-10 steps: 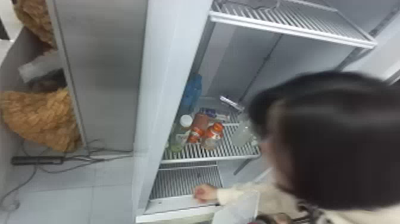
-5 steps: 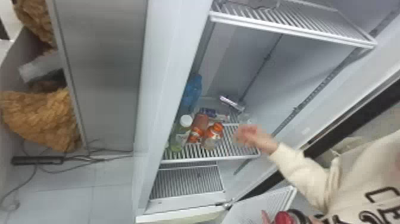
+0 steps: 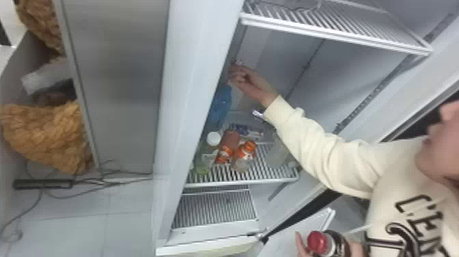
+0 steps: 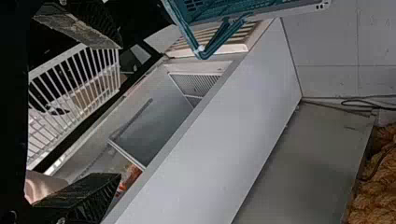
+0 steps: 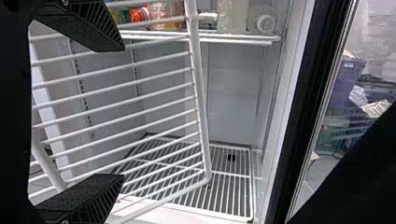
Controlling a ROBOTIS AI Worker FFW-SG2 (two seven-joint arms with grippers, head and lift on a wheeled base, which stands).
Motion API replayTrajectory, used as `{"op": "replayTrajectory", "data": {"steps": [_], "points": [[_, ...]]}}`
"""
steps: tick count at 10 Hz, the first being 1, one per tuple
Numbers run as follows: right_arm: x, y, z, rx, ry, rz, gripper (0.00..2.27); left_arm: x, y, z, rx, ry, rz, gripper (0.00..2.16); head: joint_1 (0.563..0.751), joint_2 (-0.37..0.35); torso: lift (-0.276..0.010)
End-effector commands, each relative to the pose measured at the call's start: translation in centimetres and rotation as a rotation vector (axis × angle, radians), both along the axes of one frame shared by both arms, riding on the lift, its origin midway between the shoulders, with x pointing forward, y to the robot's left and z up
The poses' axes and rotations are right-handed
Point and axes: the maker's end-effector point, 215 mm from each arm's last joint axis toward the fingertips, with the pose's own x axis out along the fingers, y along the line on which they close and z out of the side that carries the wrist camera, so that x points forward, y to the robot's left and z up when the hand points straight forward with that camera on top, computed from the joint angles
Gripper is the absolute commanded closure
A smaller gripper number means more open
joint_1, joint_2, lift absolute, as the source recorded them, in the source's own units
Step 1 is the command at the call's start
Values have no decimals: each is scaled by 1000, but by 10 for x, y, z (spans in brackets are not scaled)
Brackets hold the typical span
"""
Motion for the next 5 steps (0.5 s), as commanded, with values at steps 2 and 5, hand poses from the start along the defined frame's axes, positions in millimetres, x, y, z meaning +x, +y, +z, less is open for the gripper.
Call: {"op": "replayTrajectory", "data": {"steps": [2,5], "points": [[0,0,0,0,0,0,-1,0,0,0,0,0,0,-2,695,-350,0],[0,0,0,0,0,0,-1,0,0,0,0,0,0,-2,695,-350,0]]}}
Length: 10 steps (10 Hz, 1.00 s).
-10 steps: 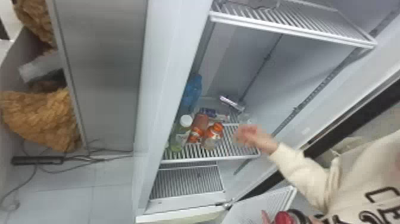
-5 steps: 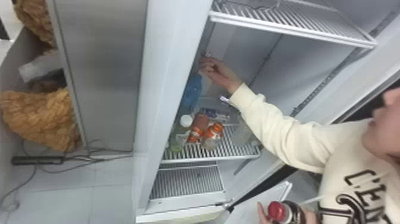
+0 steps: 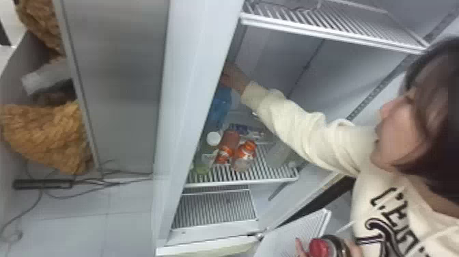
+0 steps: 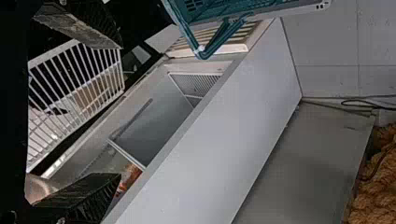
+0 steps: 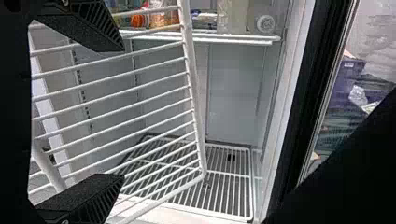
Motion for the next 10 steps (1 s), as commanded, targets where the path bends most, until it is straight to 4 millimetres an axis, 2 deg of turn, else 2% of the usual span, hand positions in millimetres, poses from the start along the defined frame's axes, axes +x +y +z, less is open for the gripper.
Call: {"op": "replayTrajectory", "data": {"steps": [1,10], "points": [[0,0,0,0,0,0,-1,0,0,0,0,0,0,-2,695,-350,0],[0,0,0,0,0,0,-1,0,0,0,0,0,0,-2,695,-350,0]]}}
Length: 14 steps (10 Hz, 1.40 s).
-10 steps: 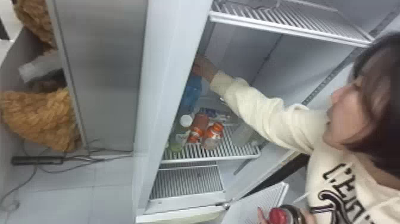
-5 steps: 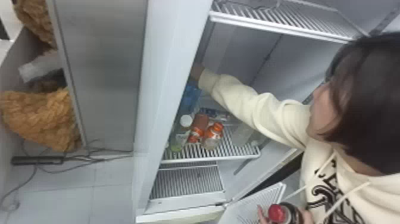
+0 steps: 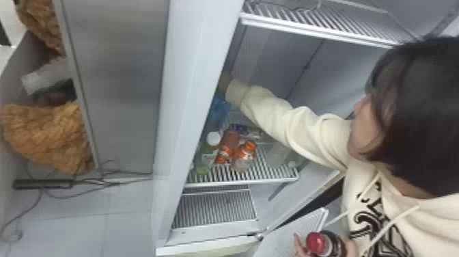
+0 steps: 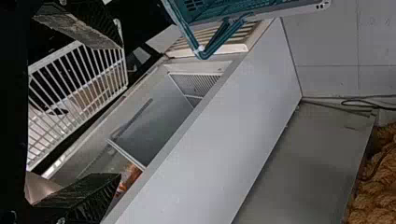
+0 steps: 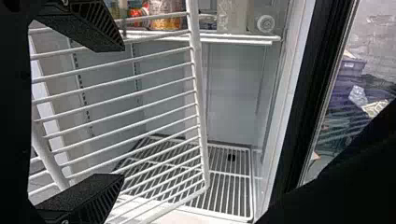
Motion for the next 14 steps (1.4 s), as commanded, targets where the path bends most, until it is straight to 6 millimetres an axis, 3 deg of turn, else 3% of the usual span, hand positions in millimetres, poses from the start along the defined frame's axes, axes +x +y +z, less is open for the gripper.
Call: {"op": "replayTrajectory", "data": {"steps": [1,14], "points": [[0,0,0,0,0,0,-1,0,0,0,0,0,0,-2,695,-350,0],[0,0,0,0,0,0,-1,0,0,0,0,0,0,-2,695,-350,0]]}}
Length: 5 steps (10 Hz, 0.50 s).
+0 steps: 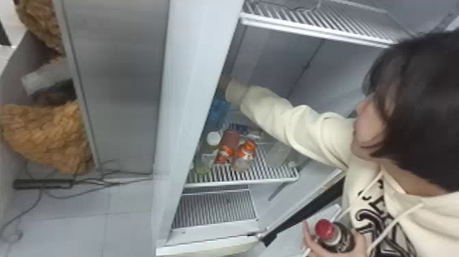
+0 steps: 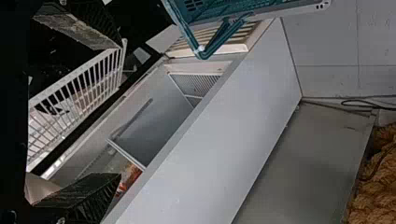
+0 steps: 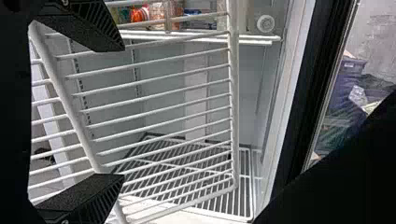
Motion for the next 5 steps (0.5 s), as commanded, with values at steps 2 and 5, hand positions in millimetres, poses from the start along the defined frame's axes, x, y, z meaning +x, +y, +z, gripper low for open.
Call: {"op": "replayTrajectory", "data": {"steps": [2,5], "points": [[0,0,0,0,0,0,-1,0,0,0,0,0,0,-2,695,-350,0],[0,0,0,0,0,0,-1,0,0,0,0,0,0,-2,695,-350,0]]}}
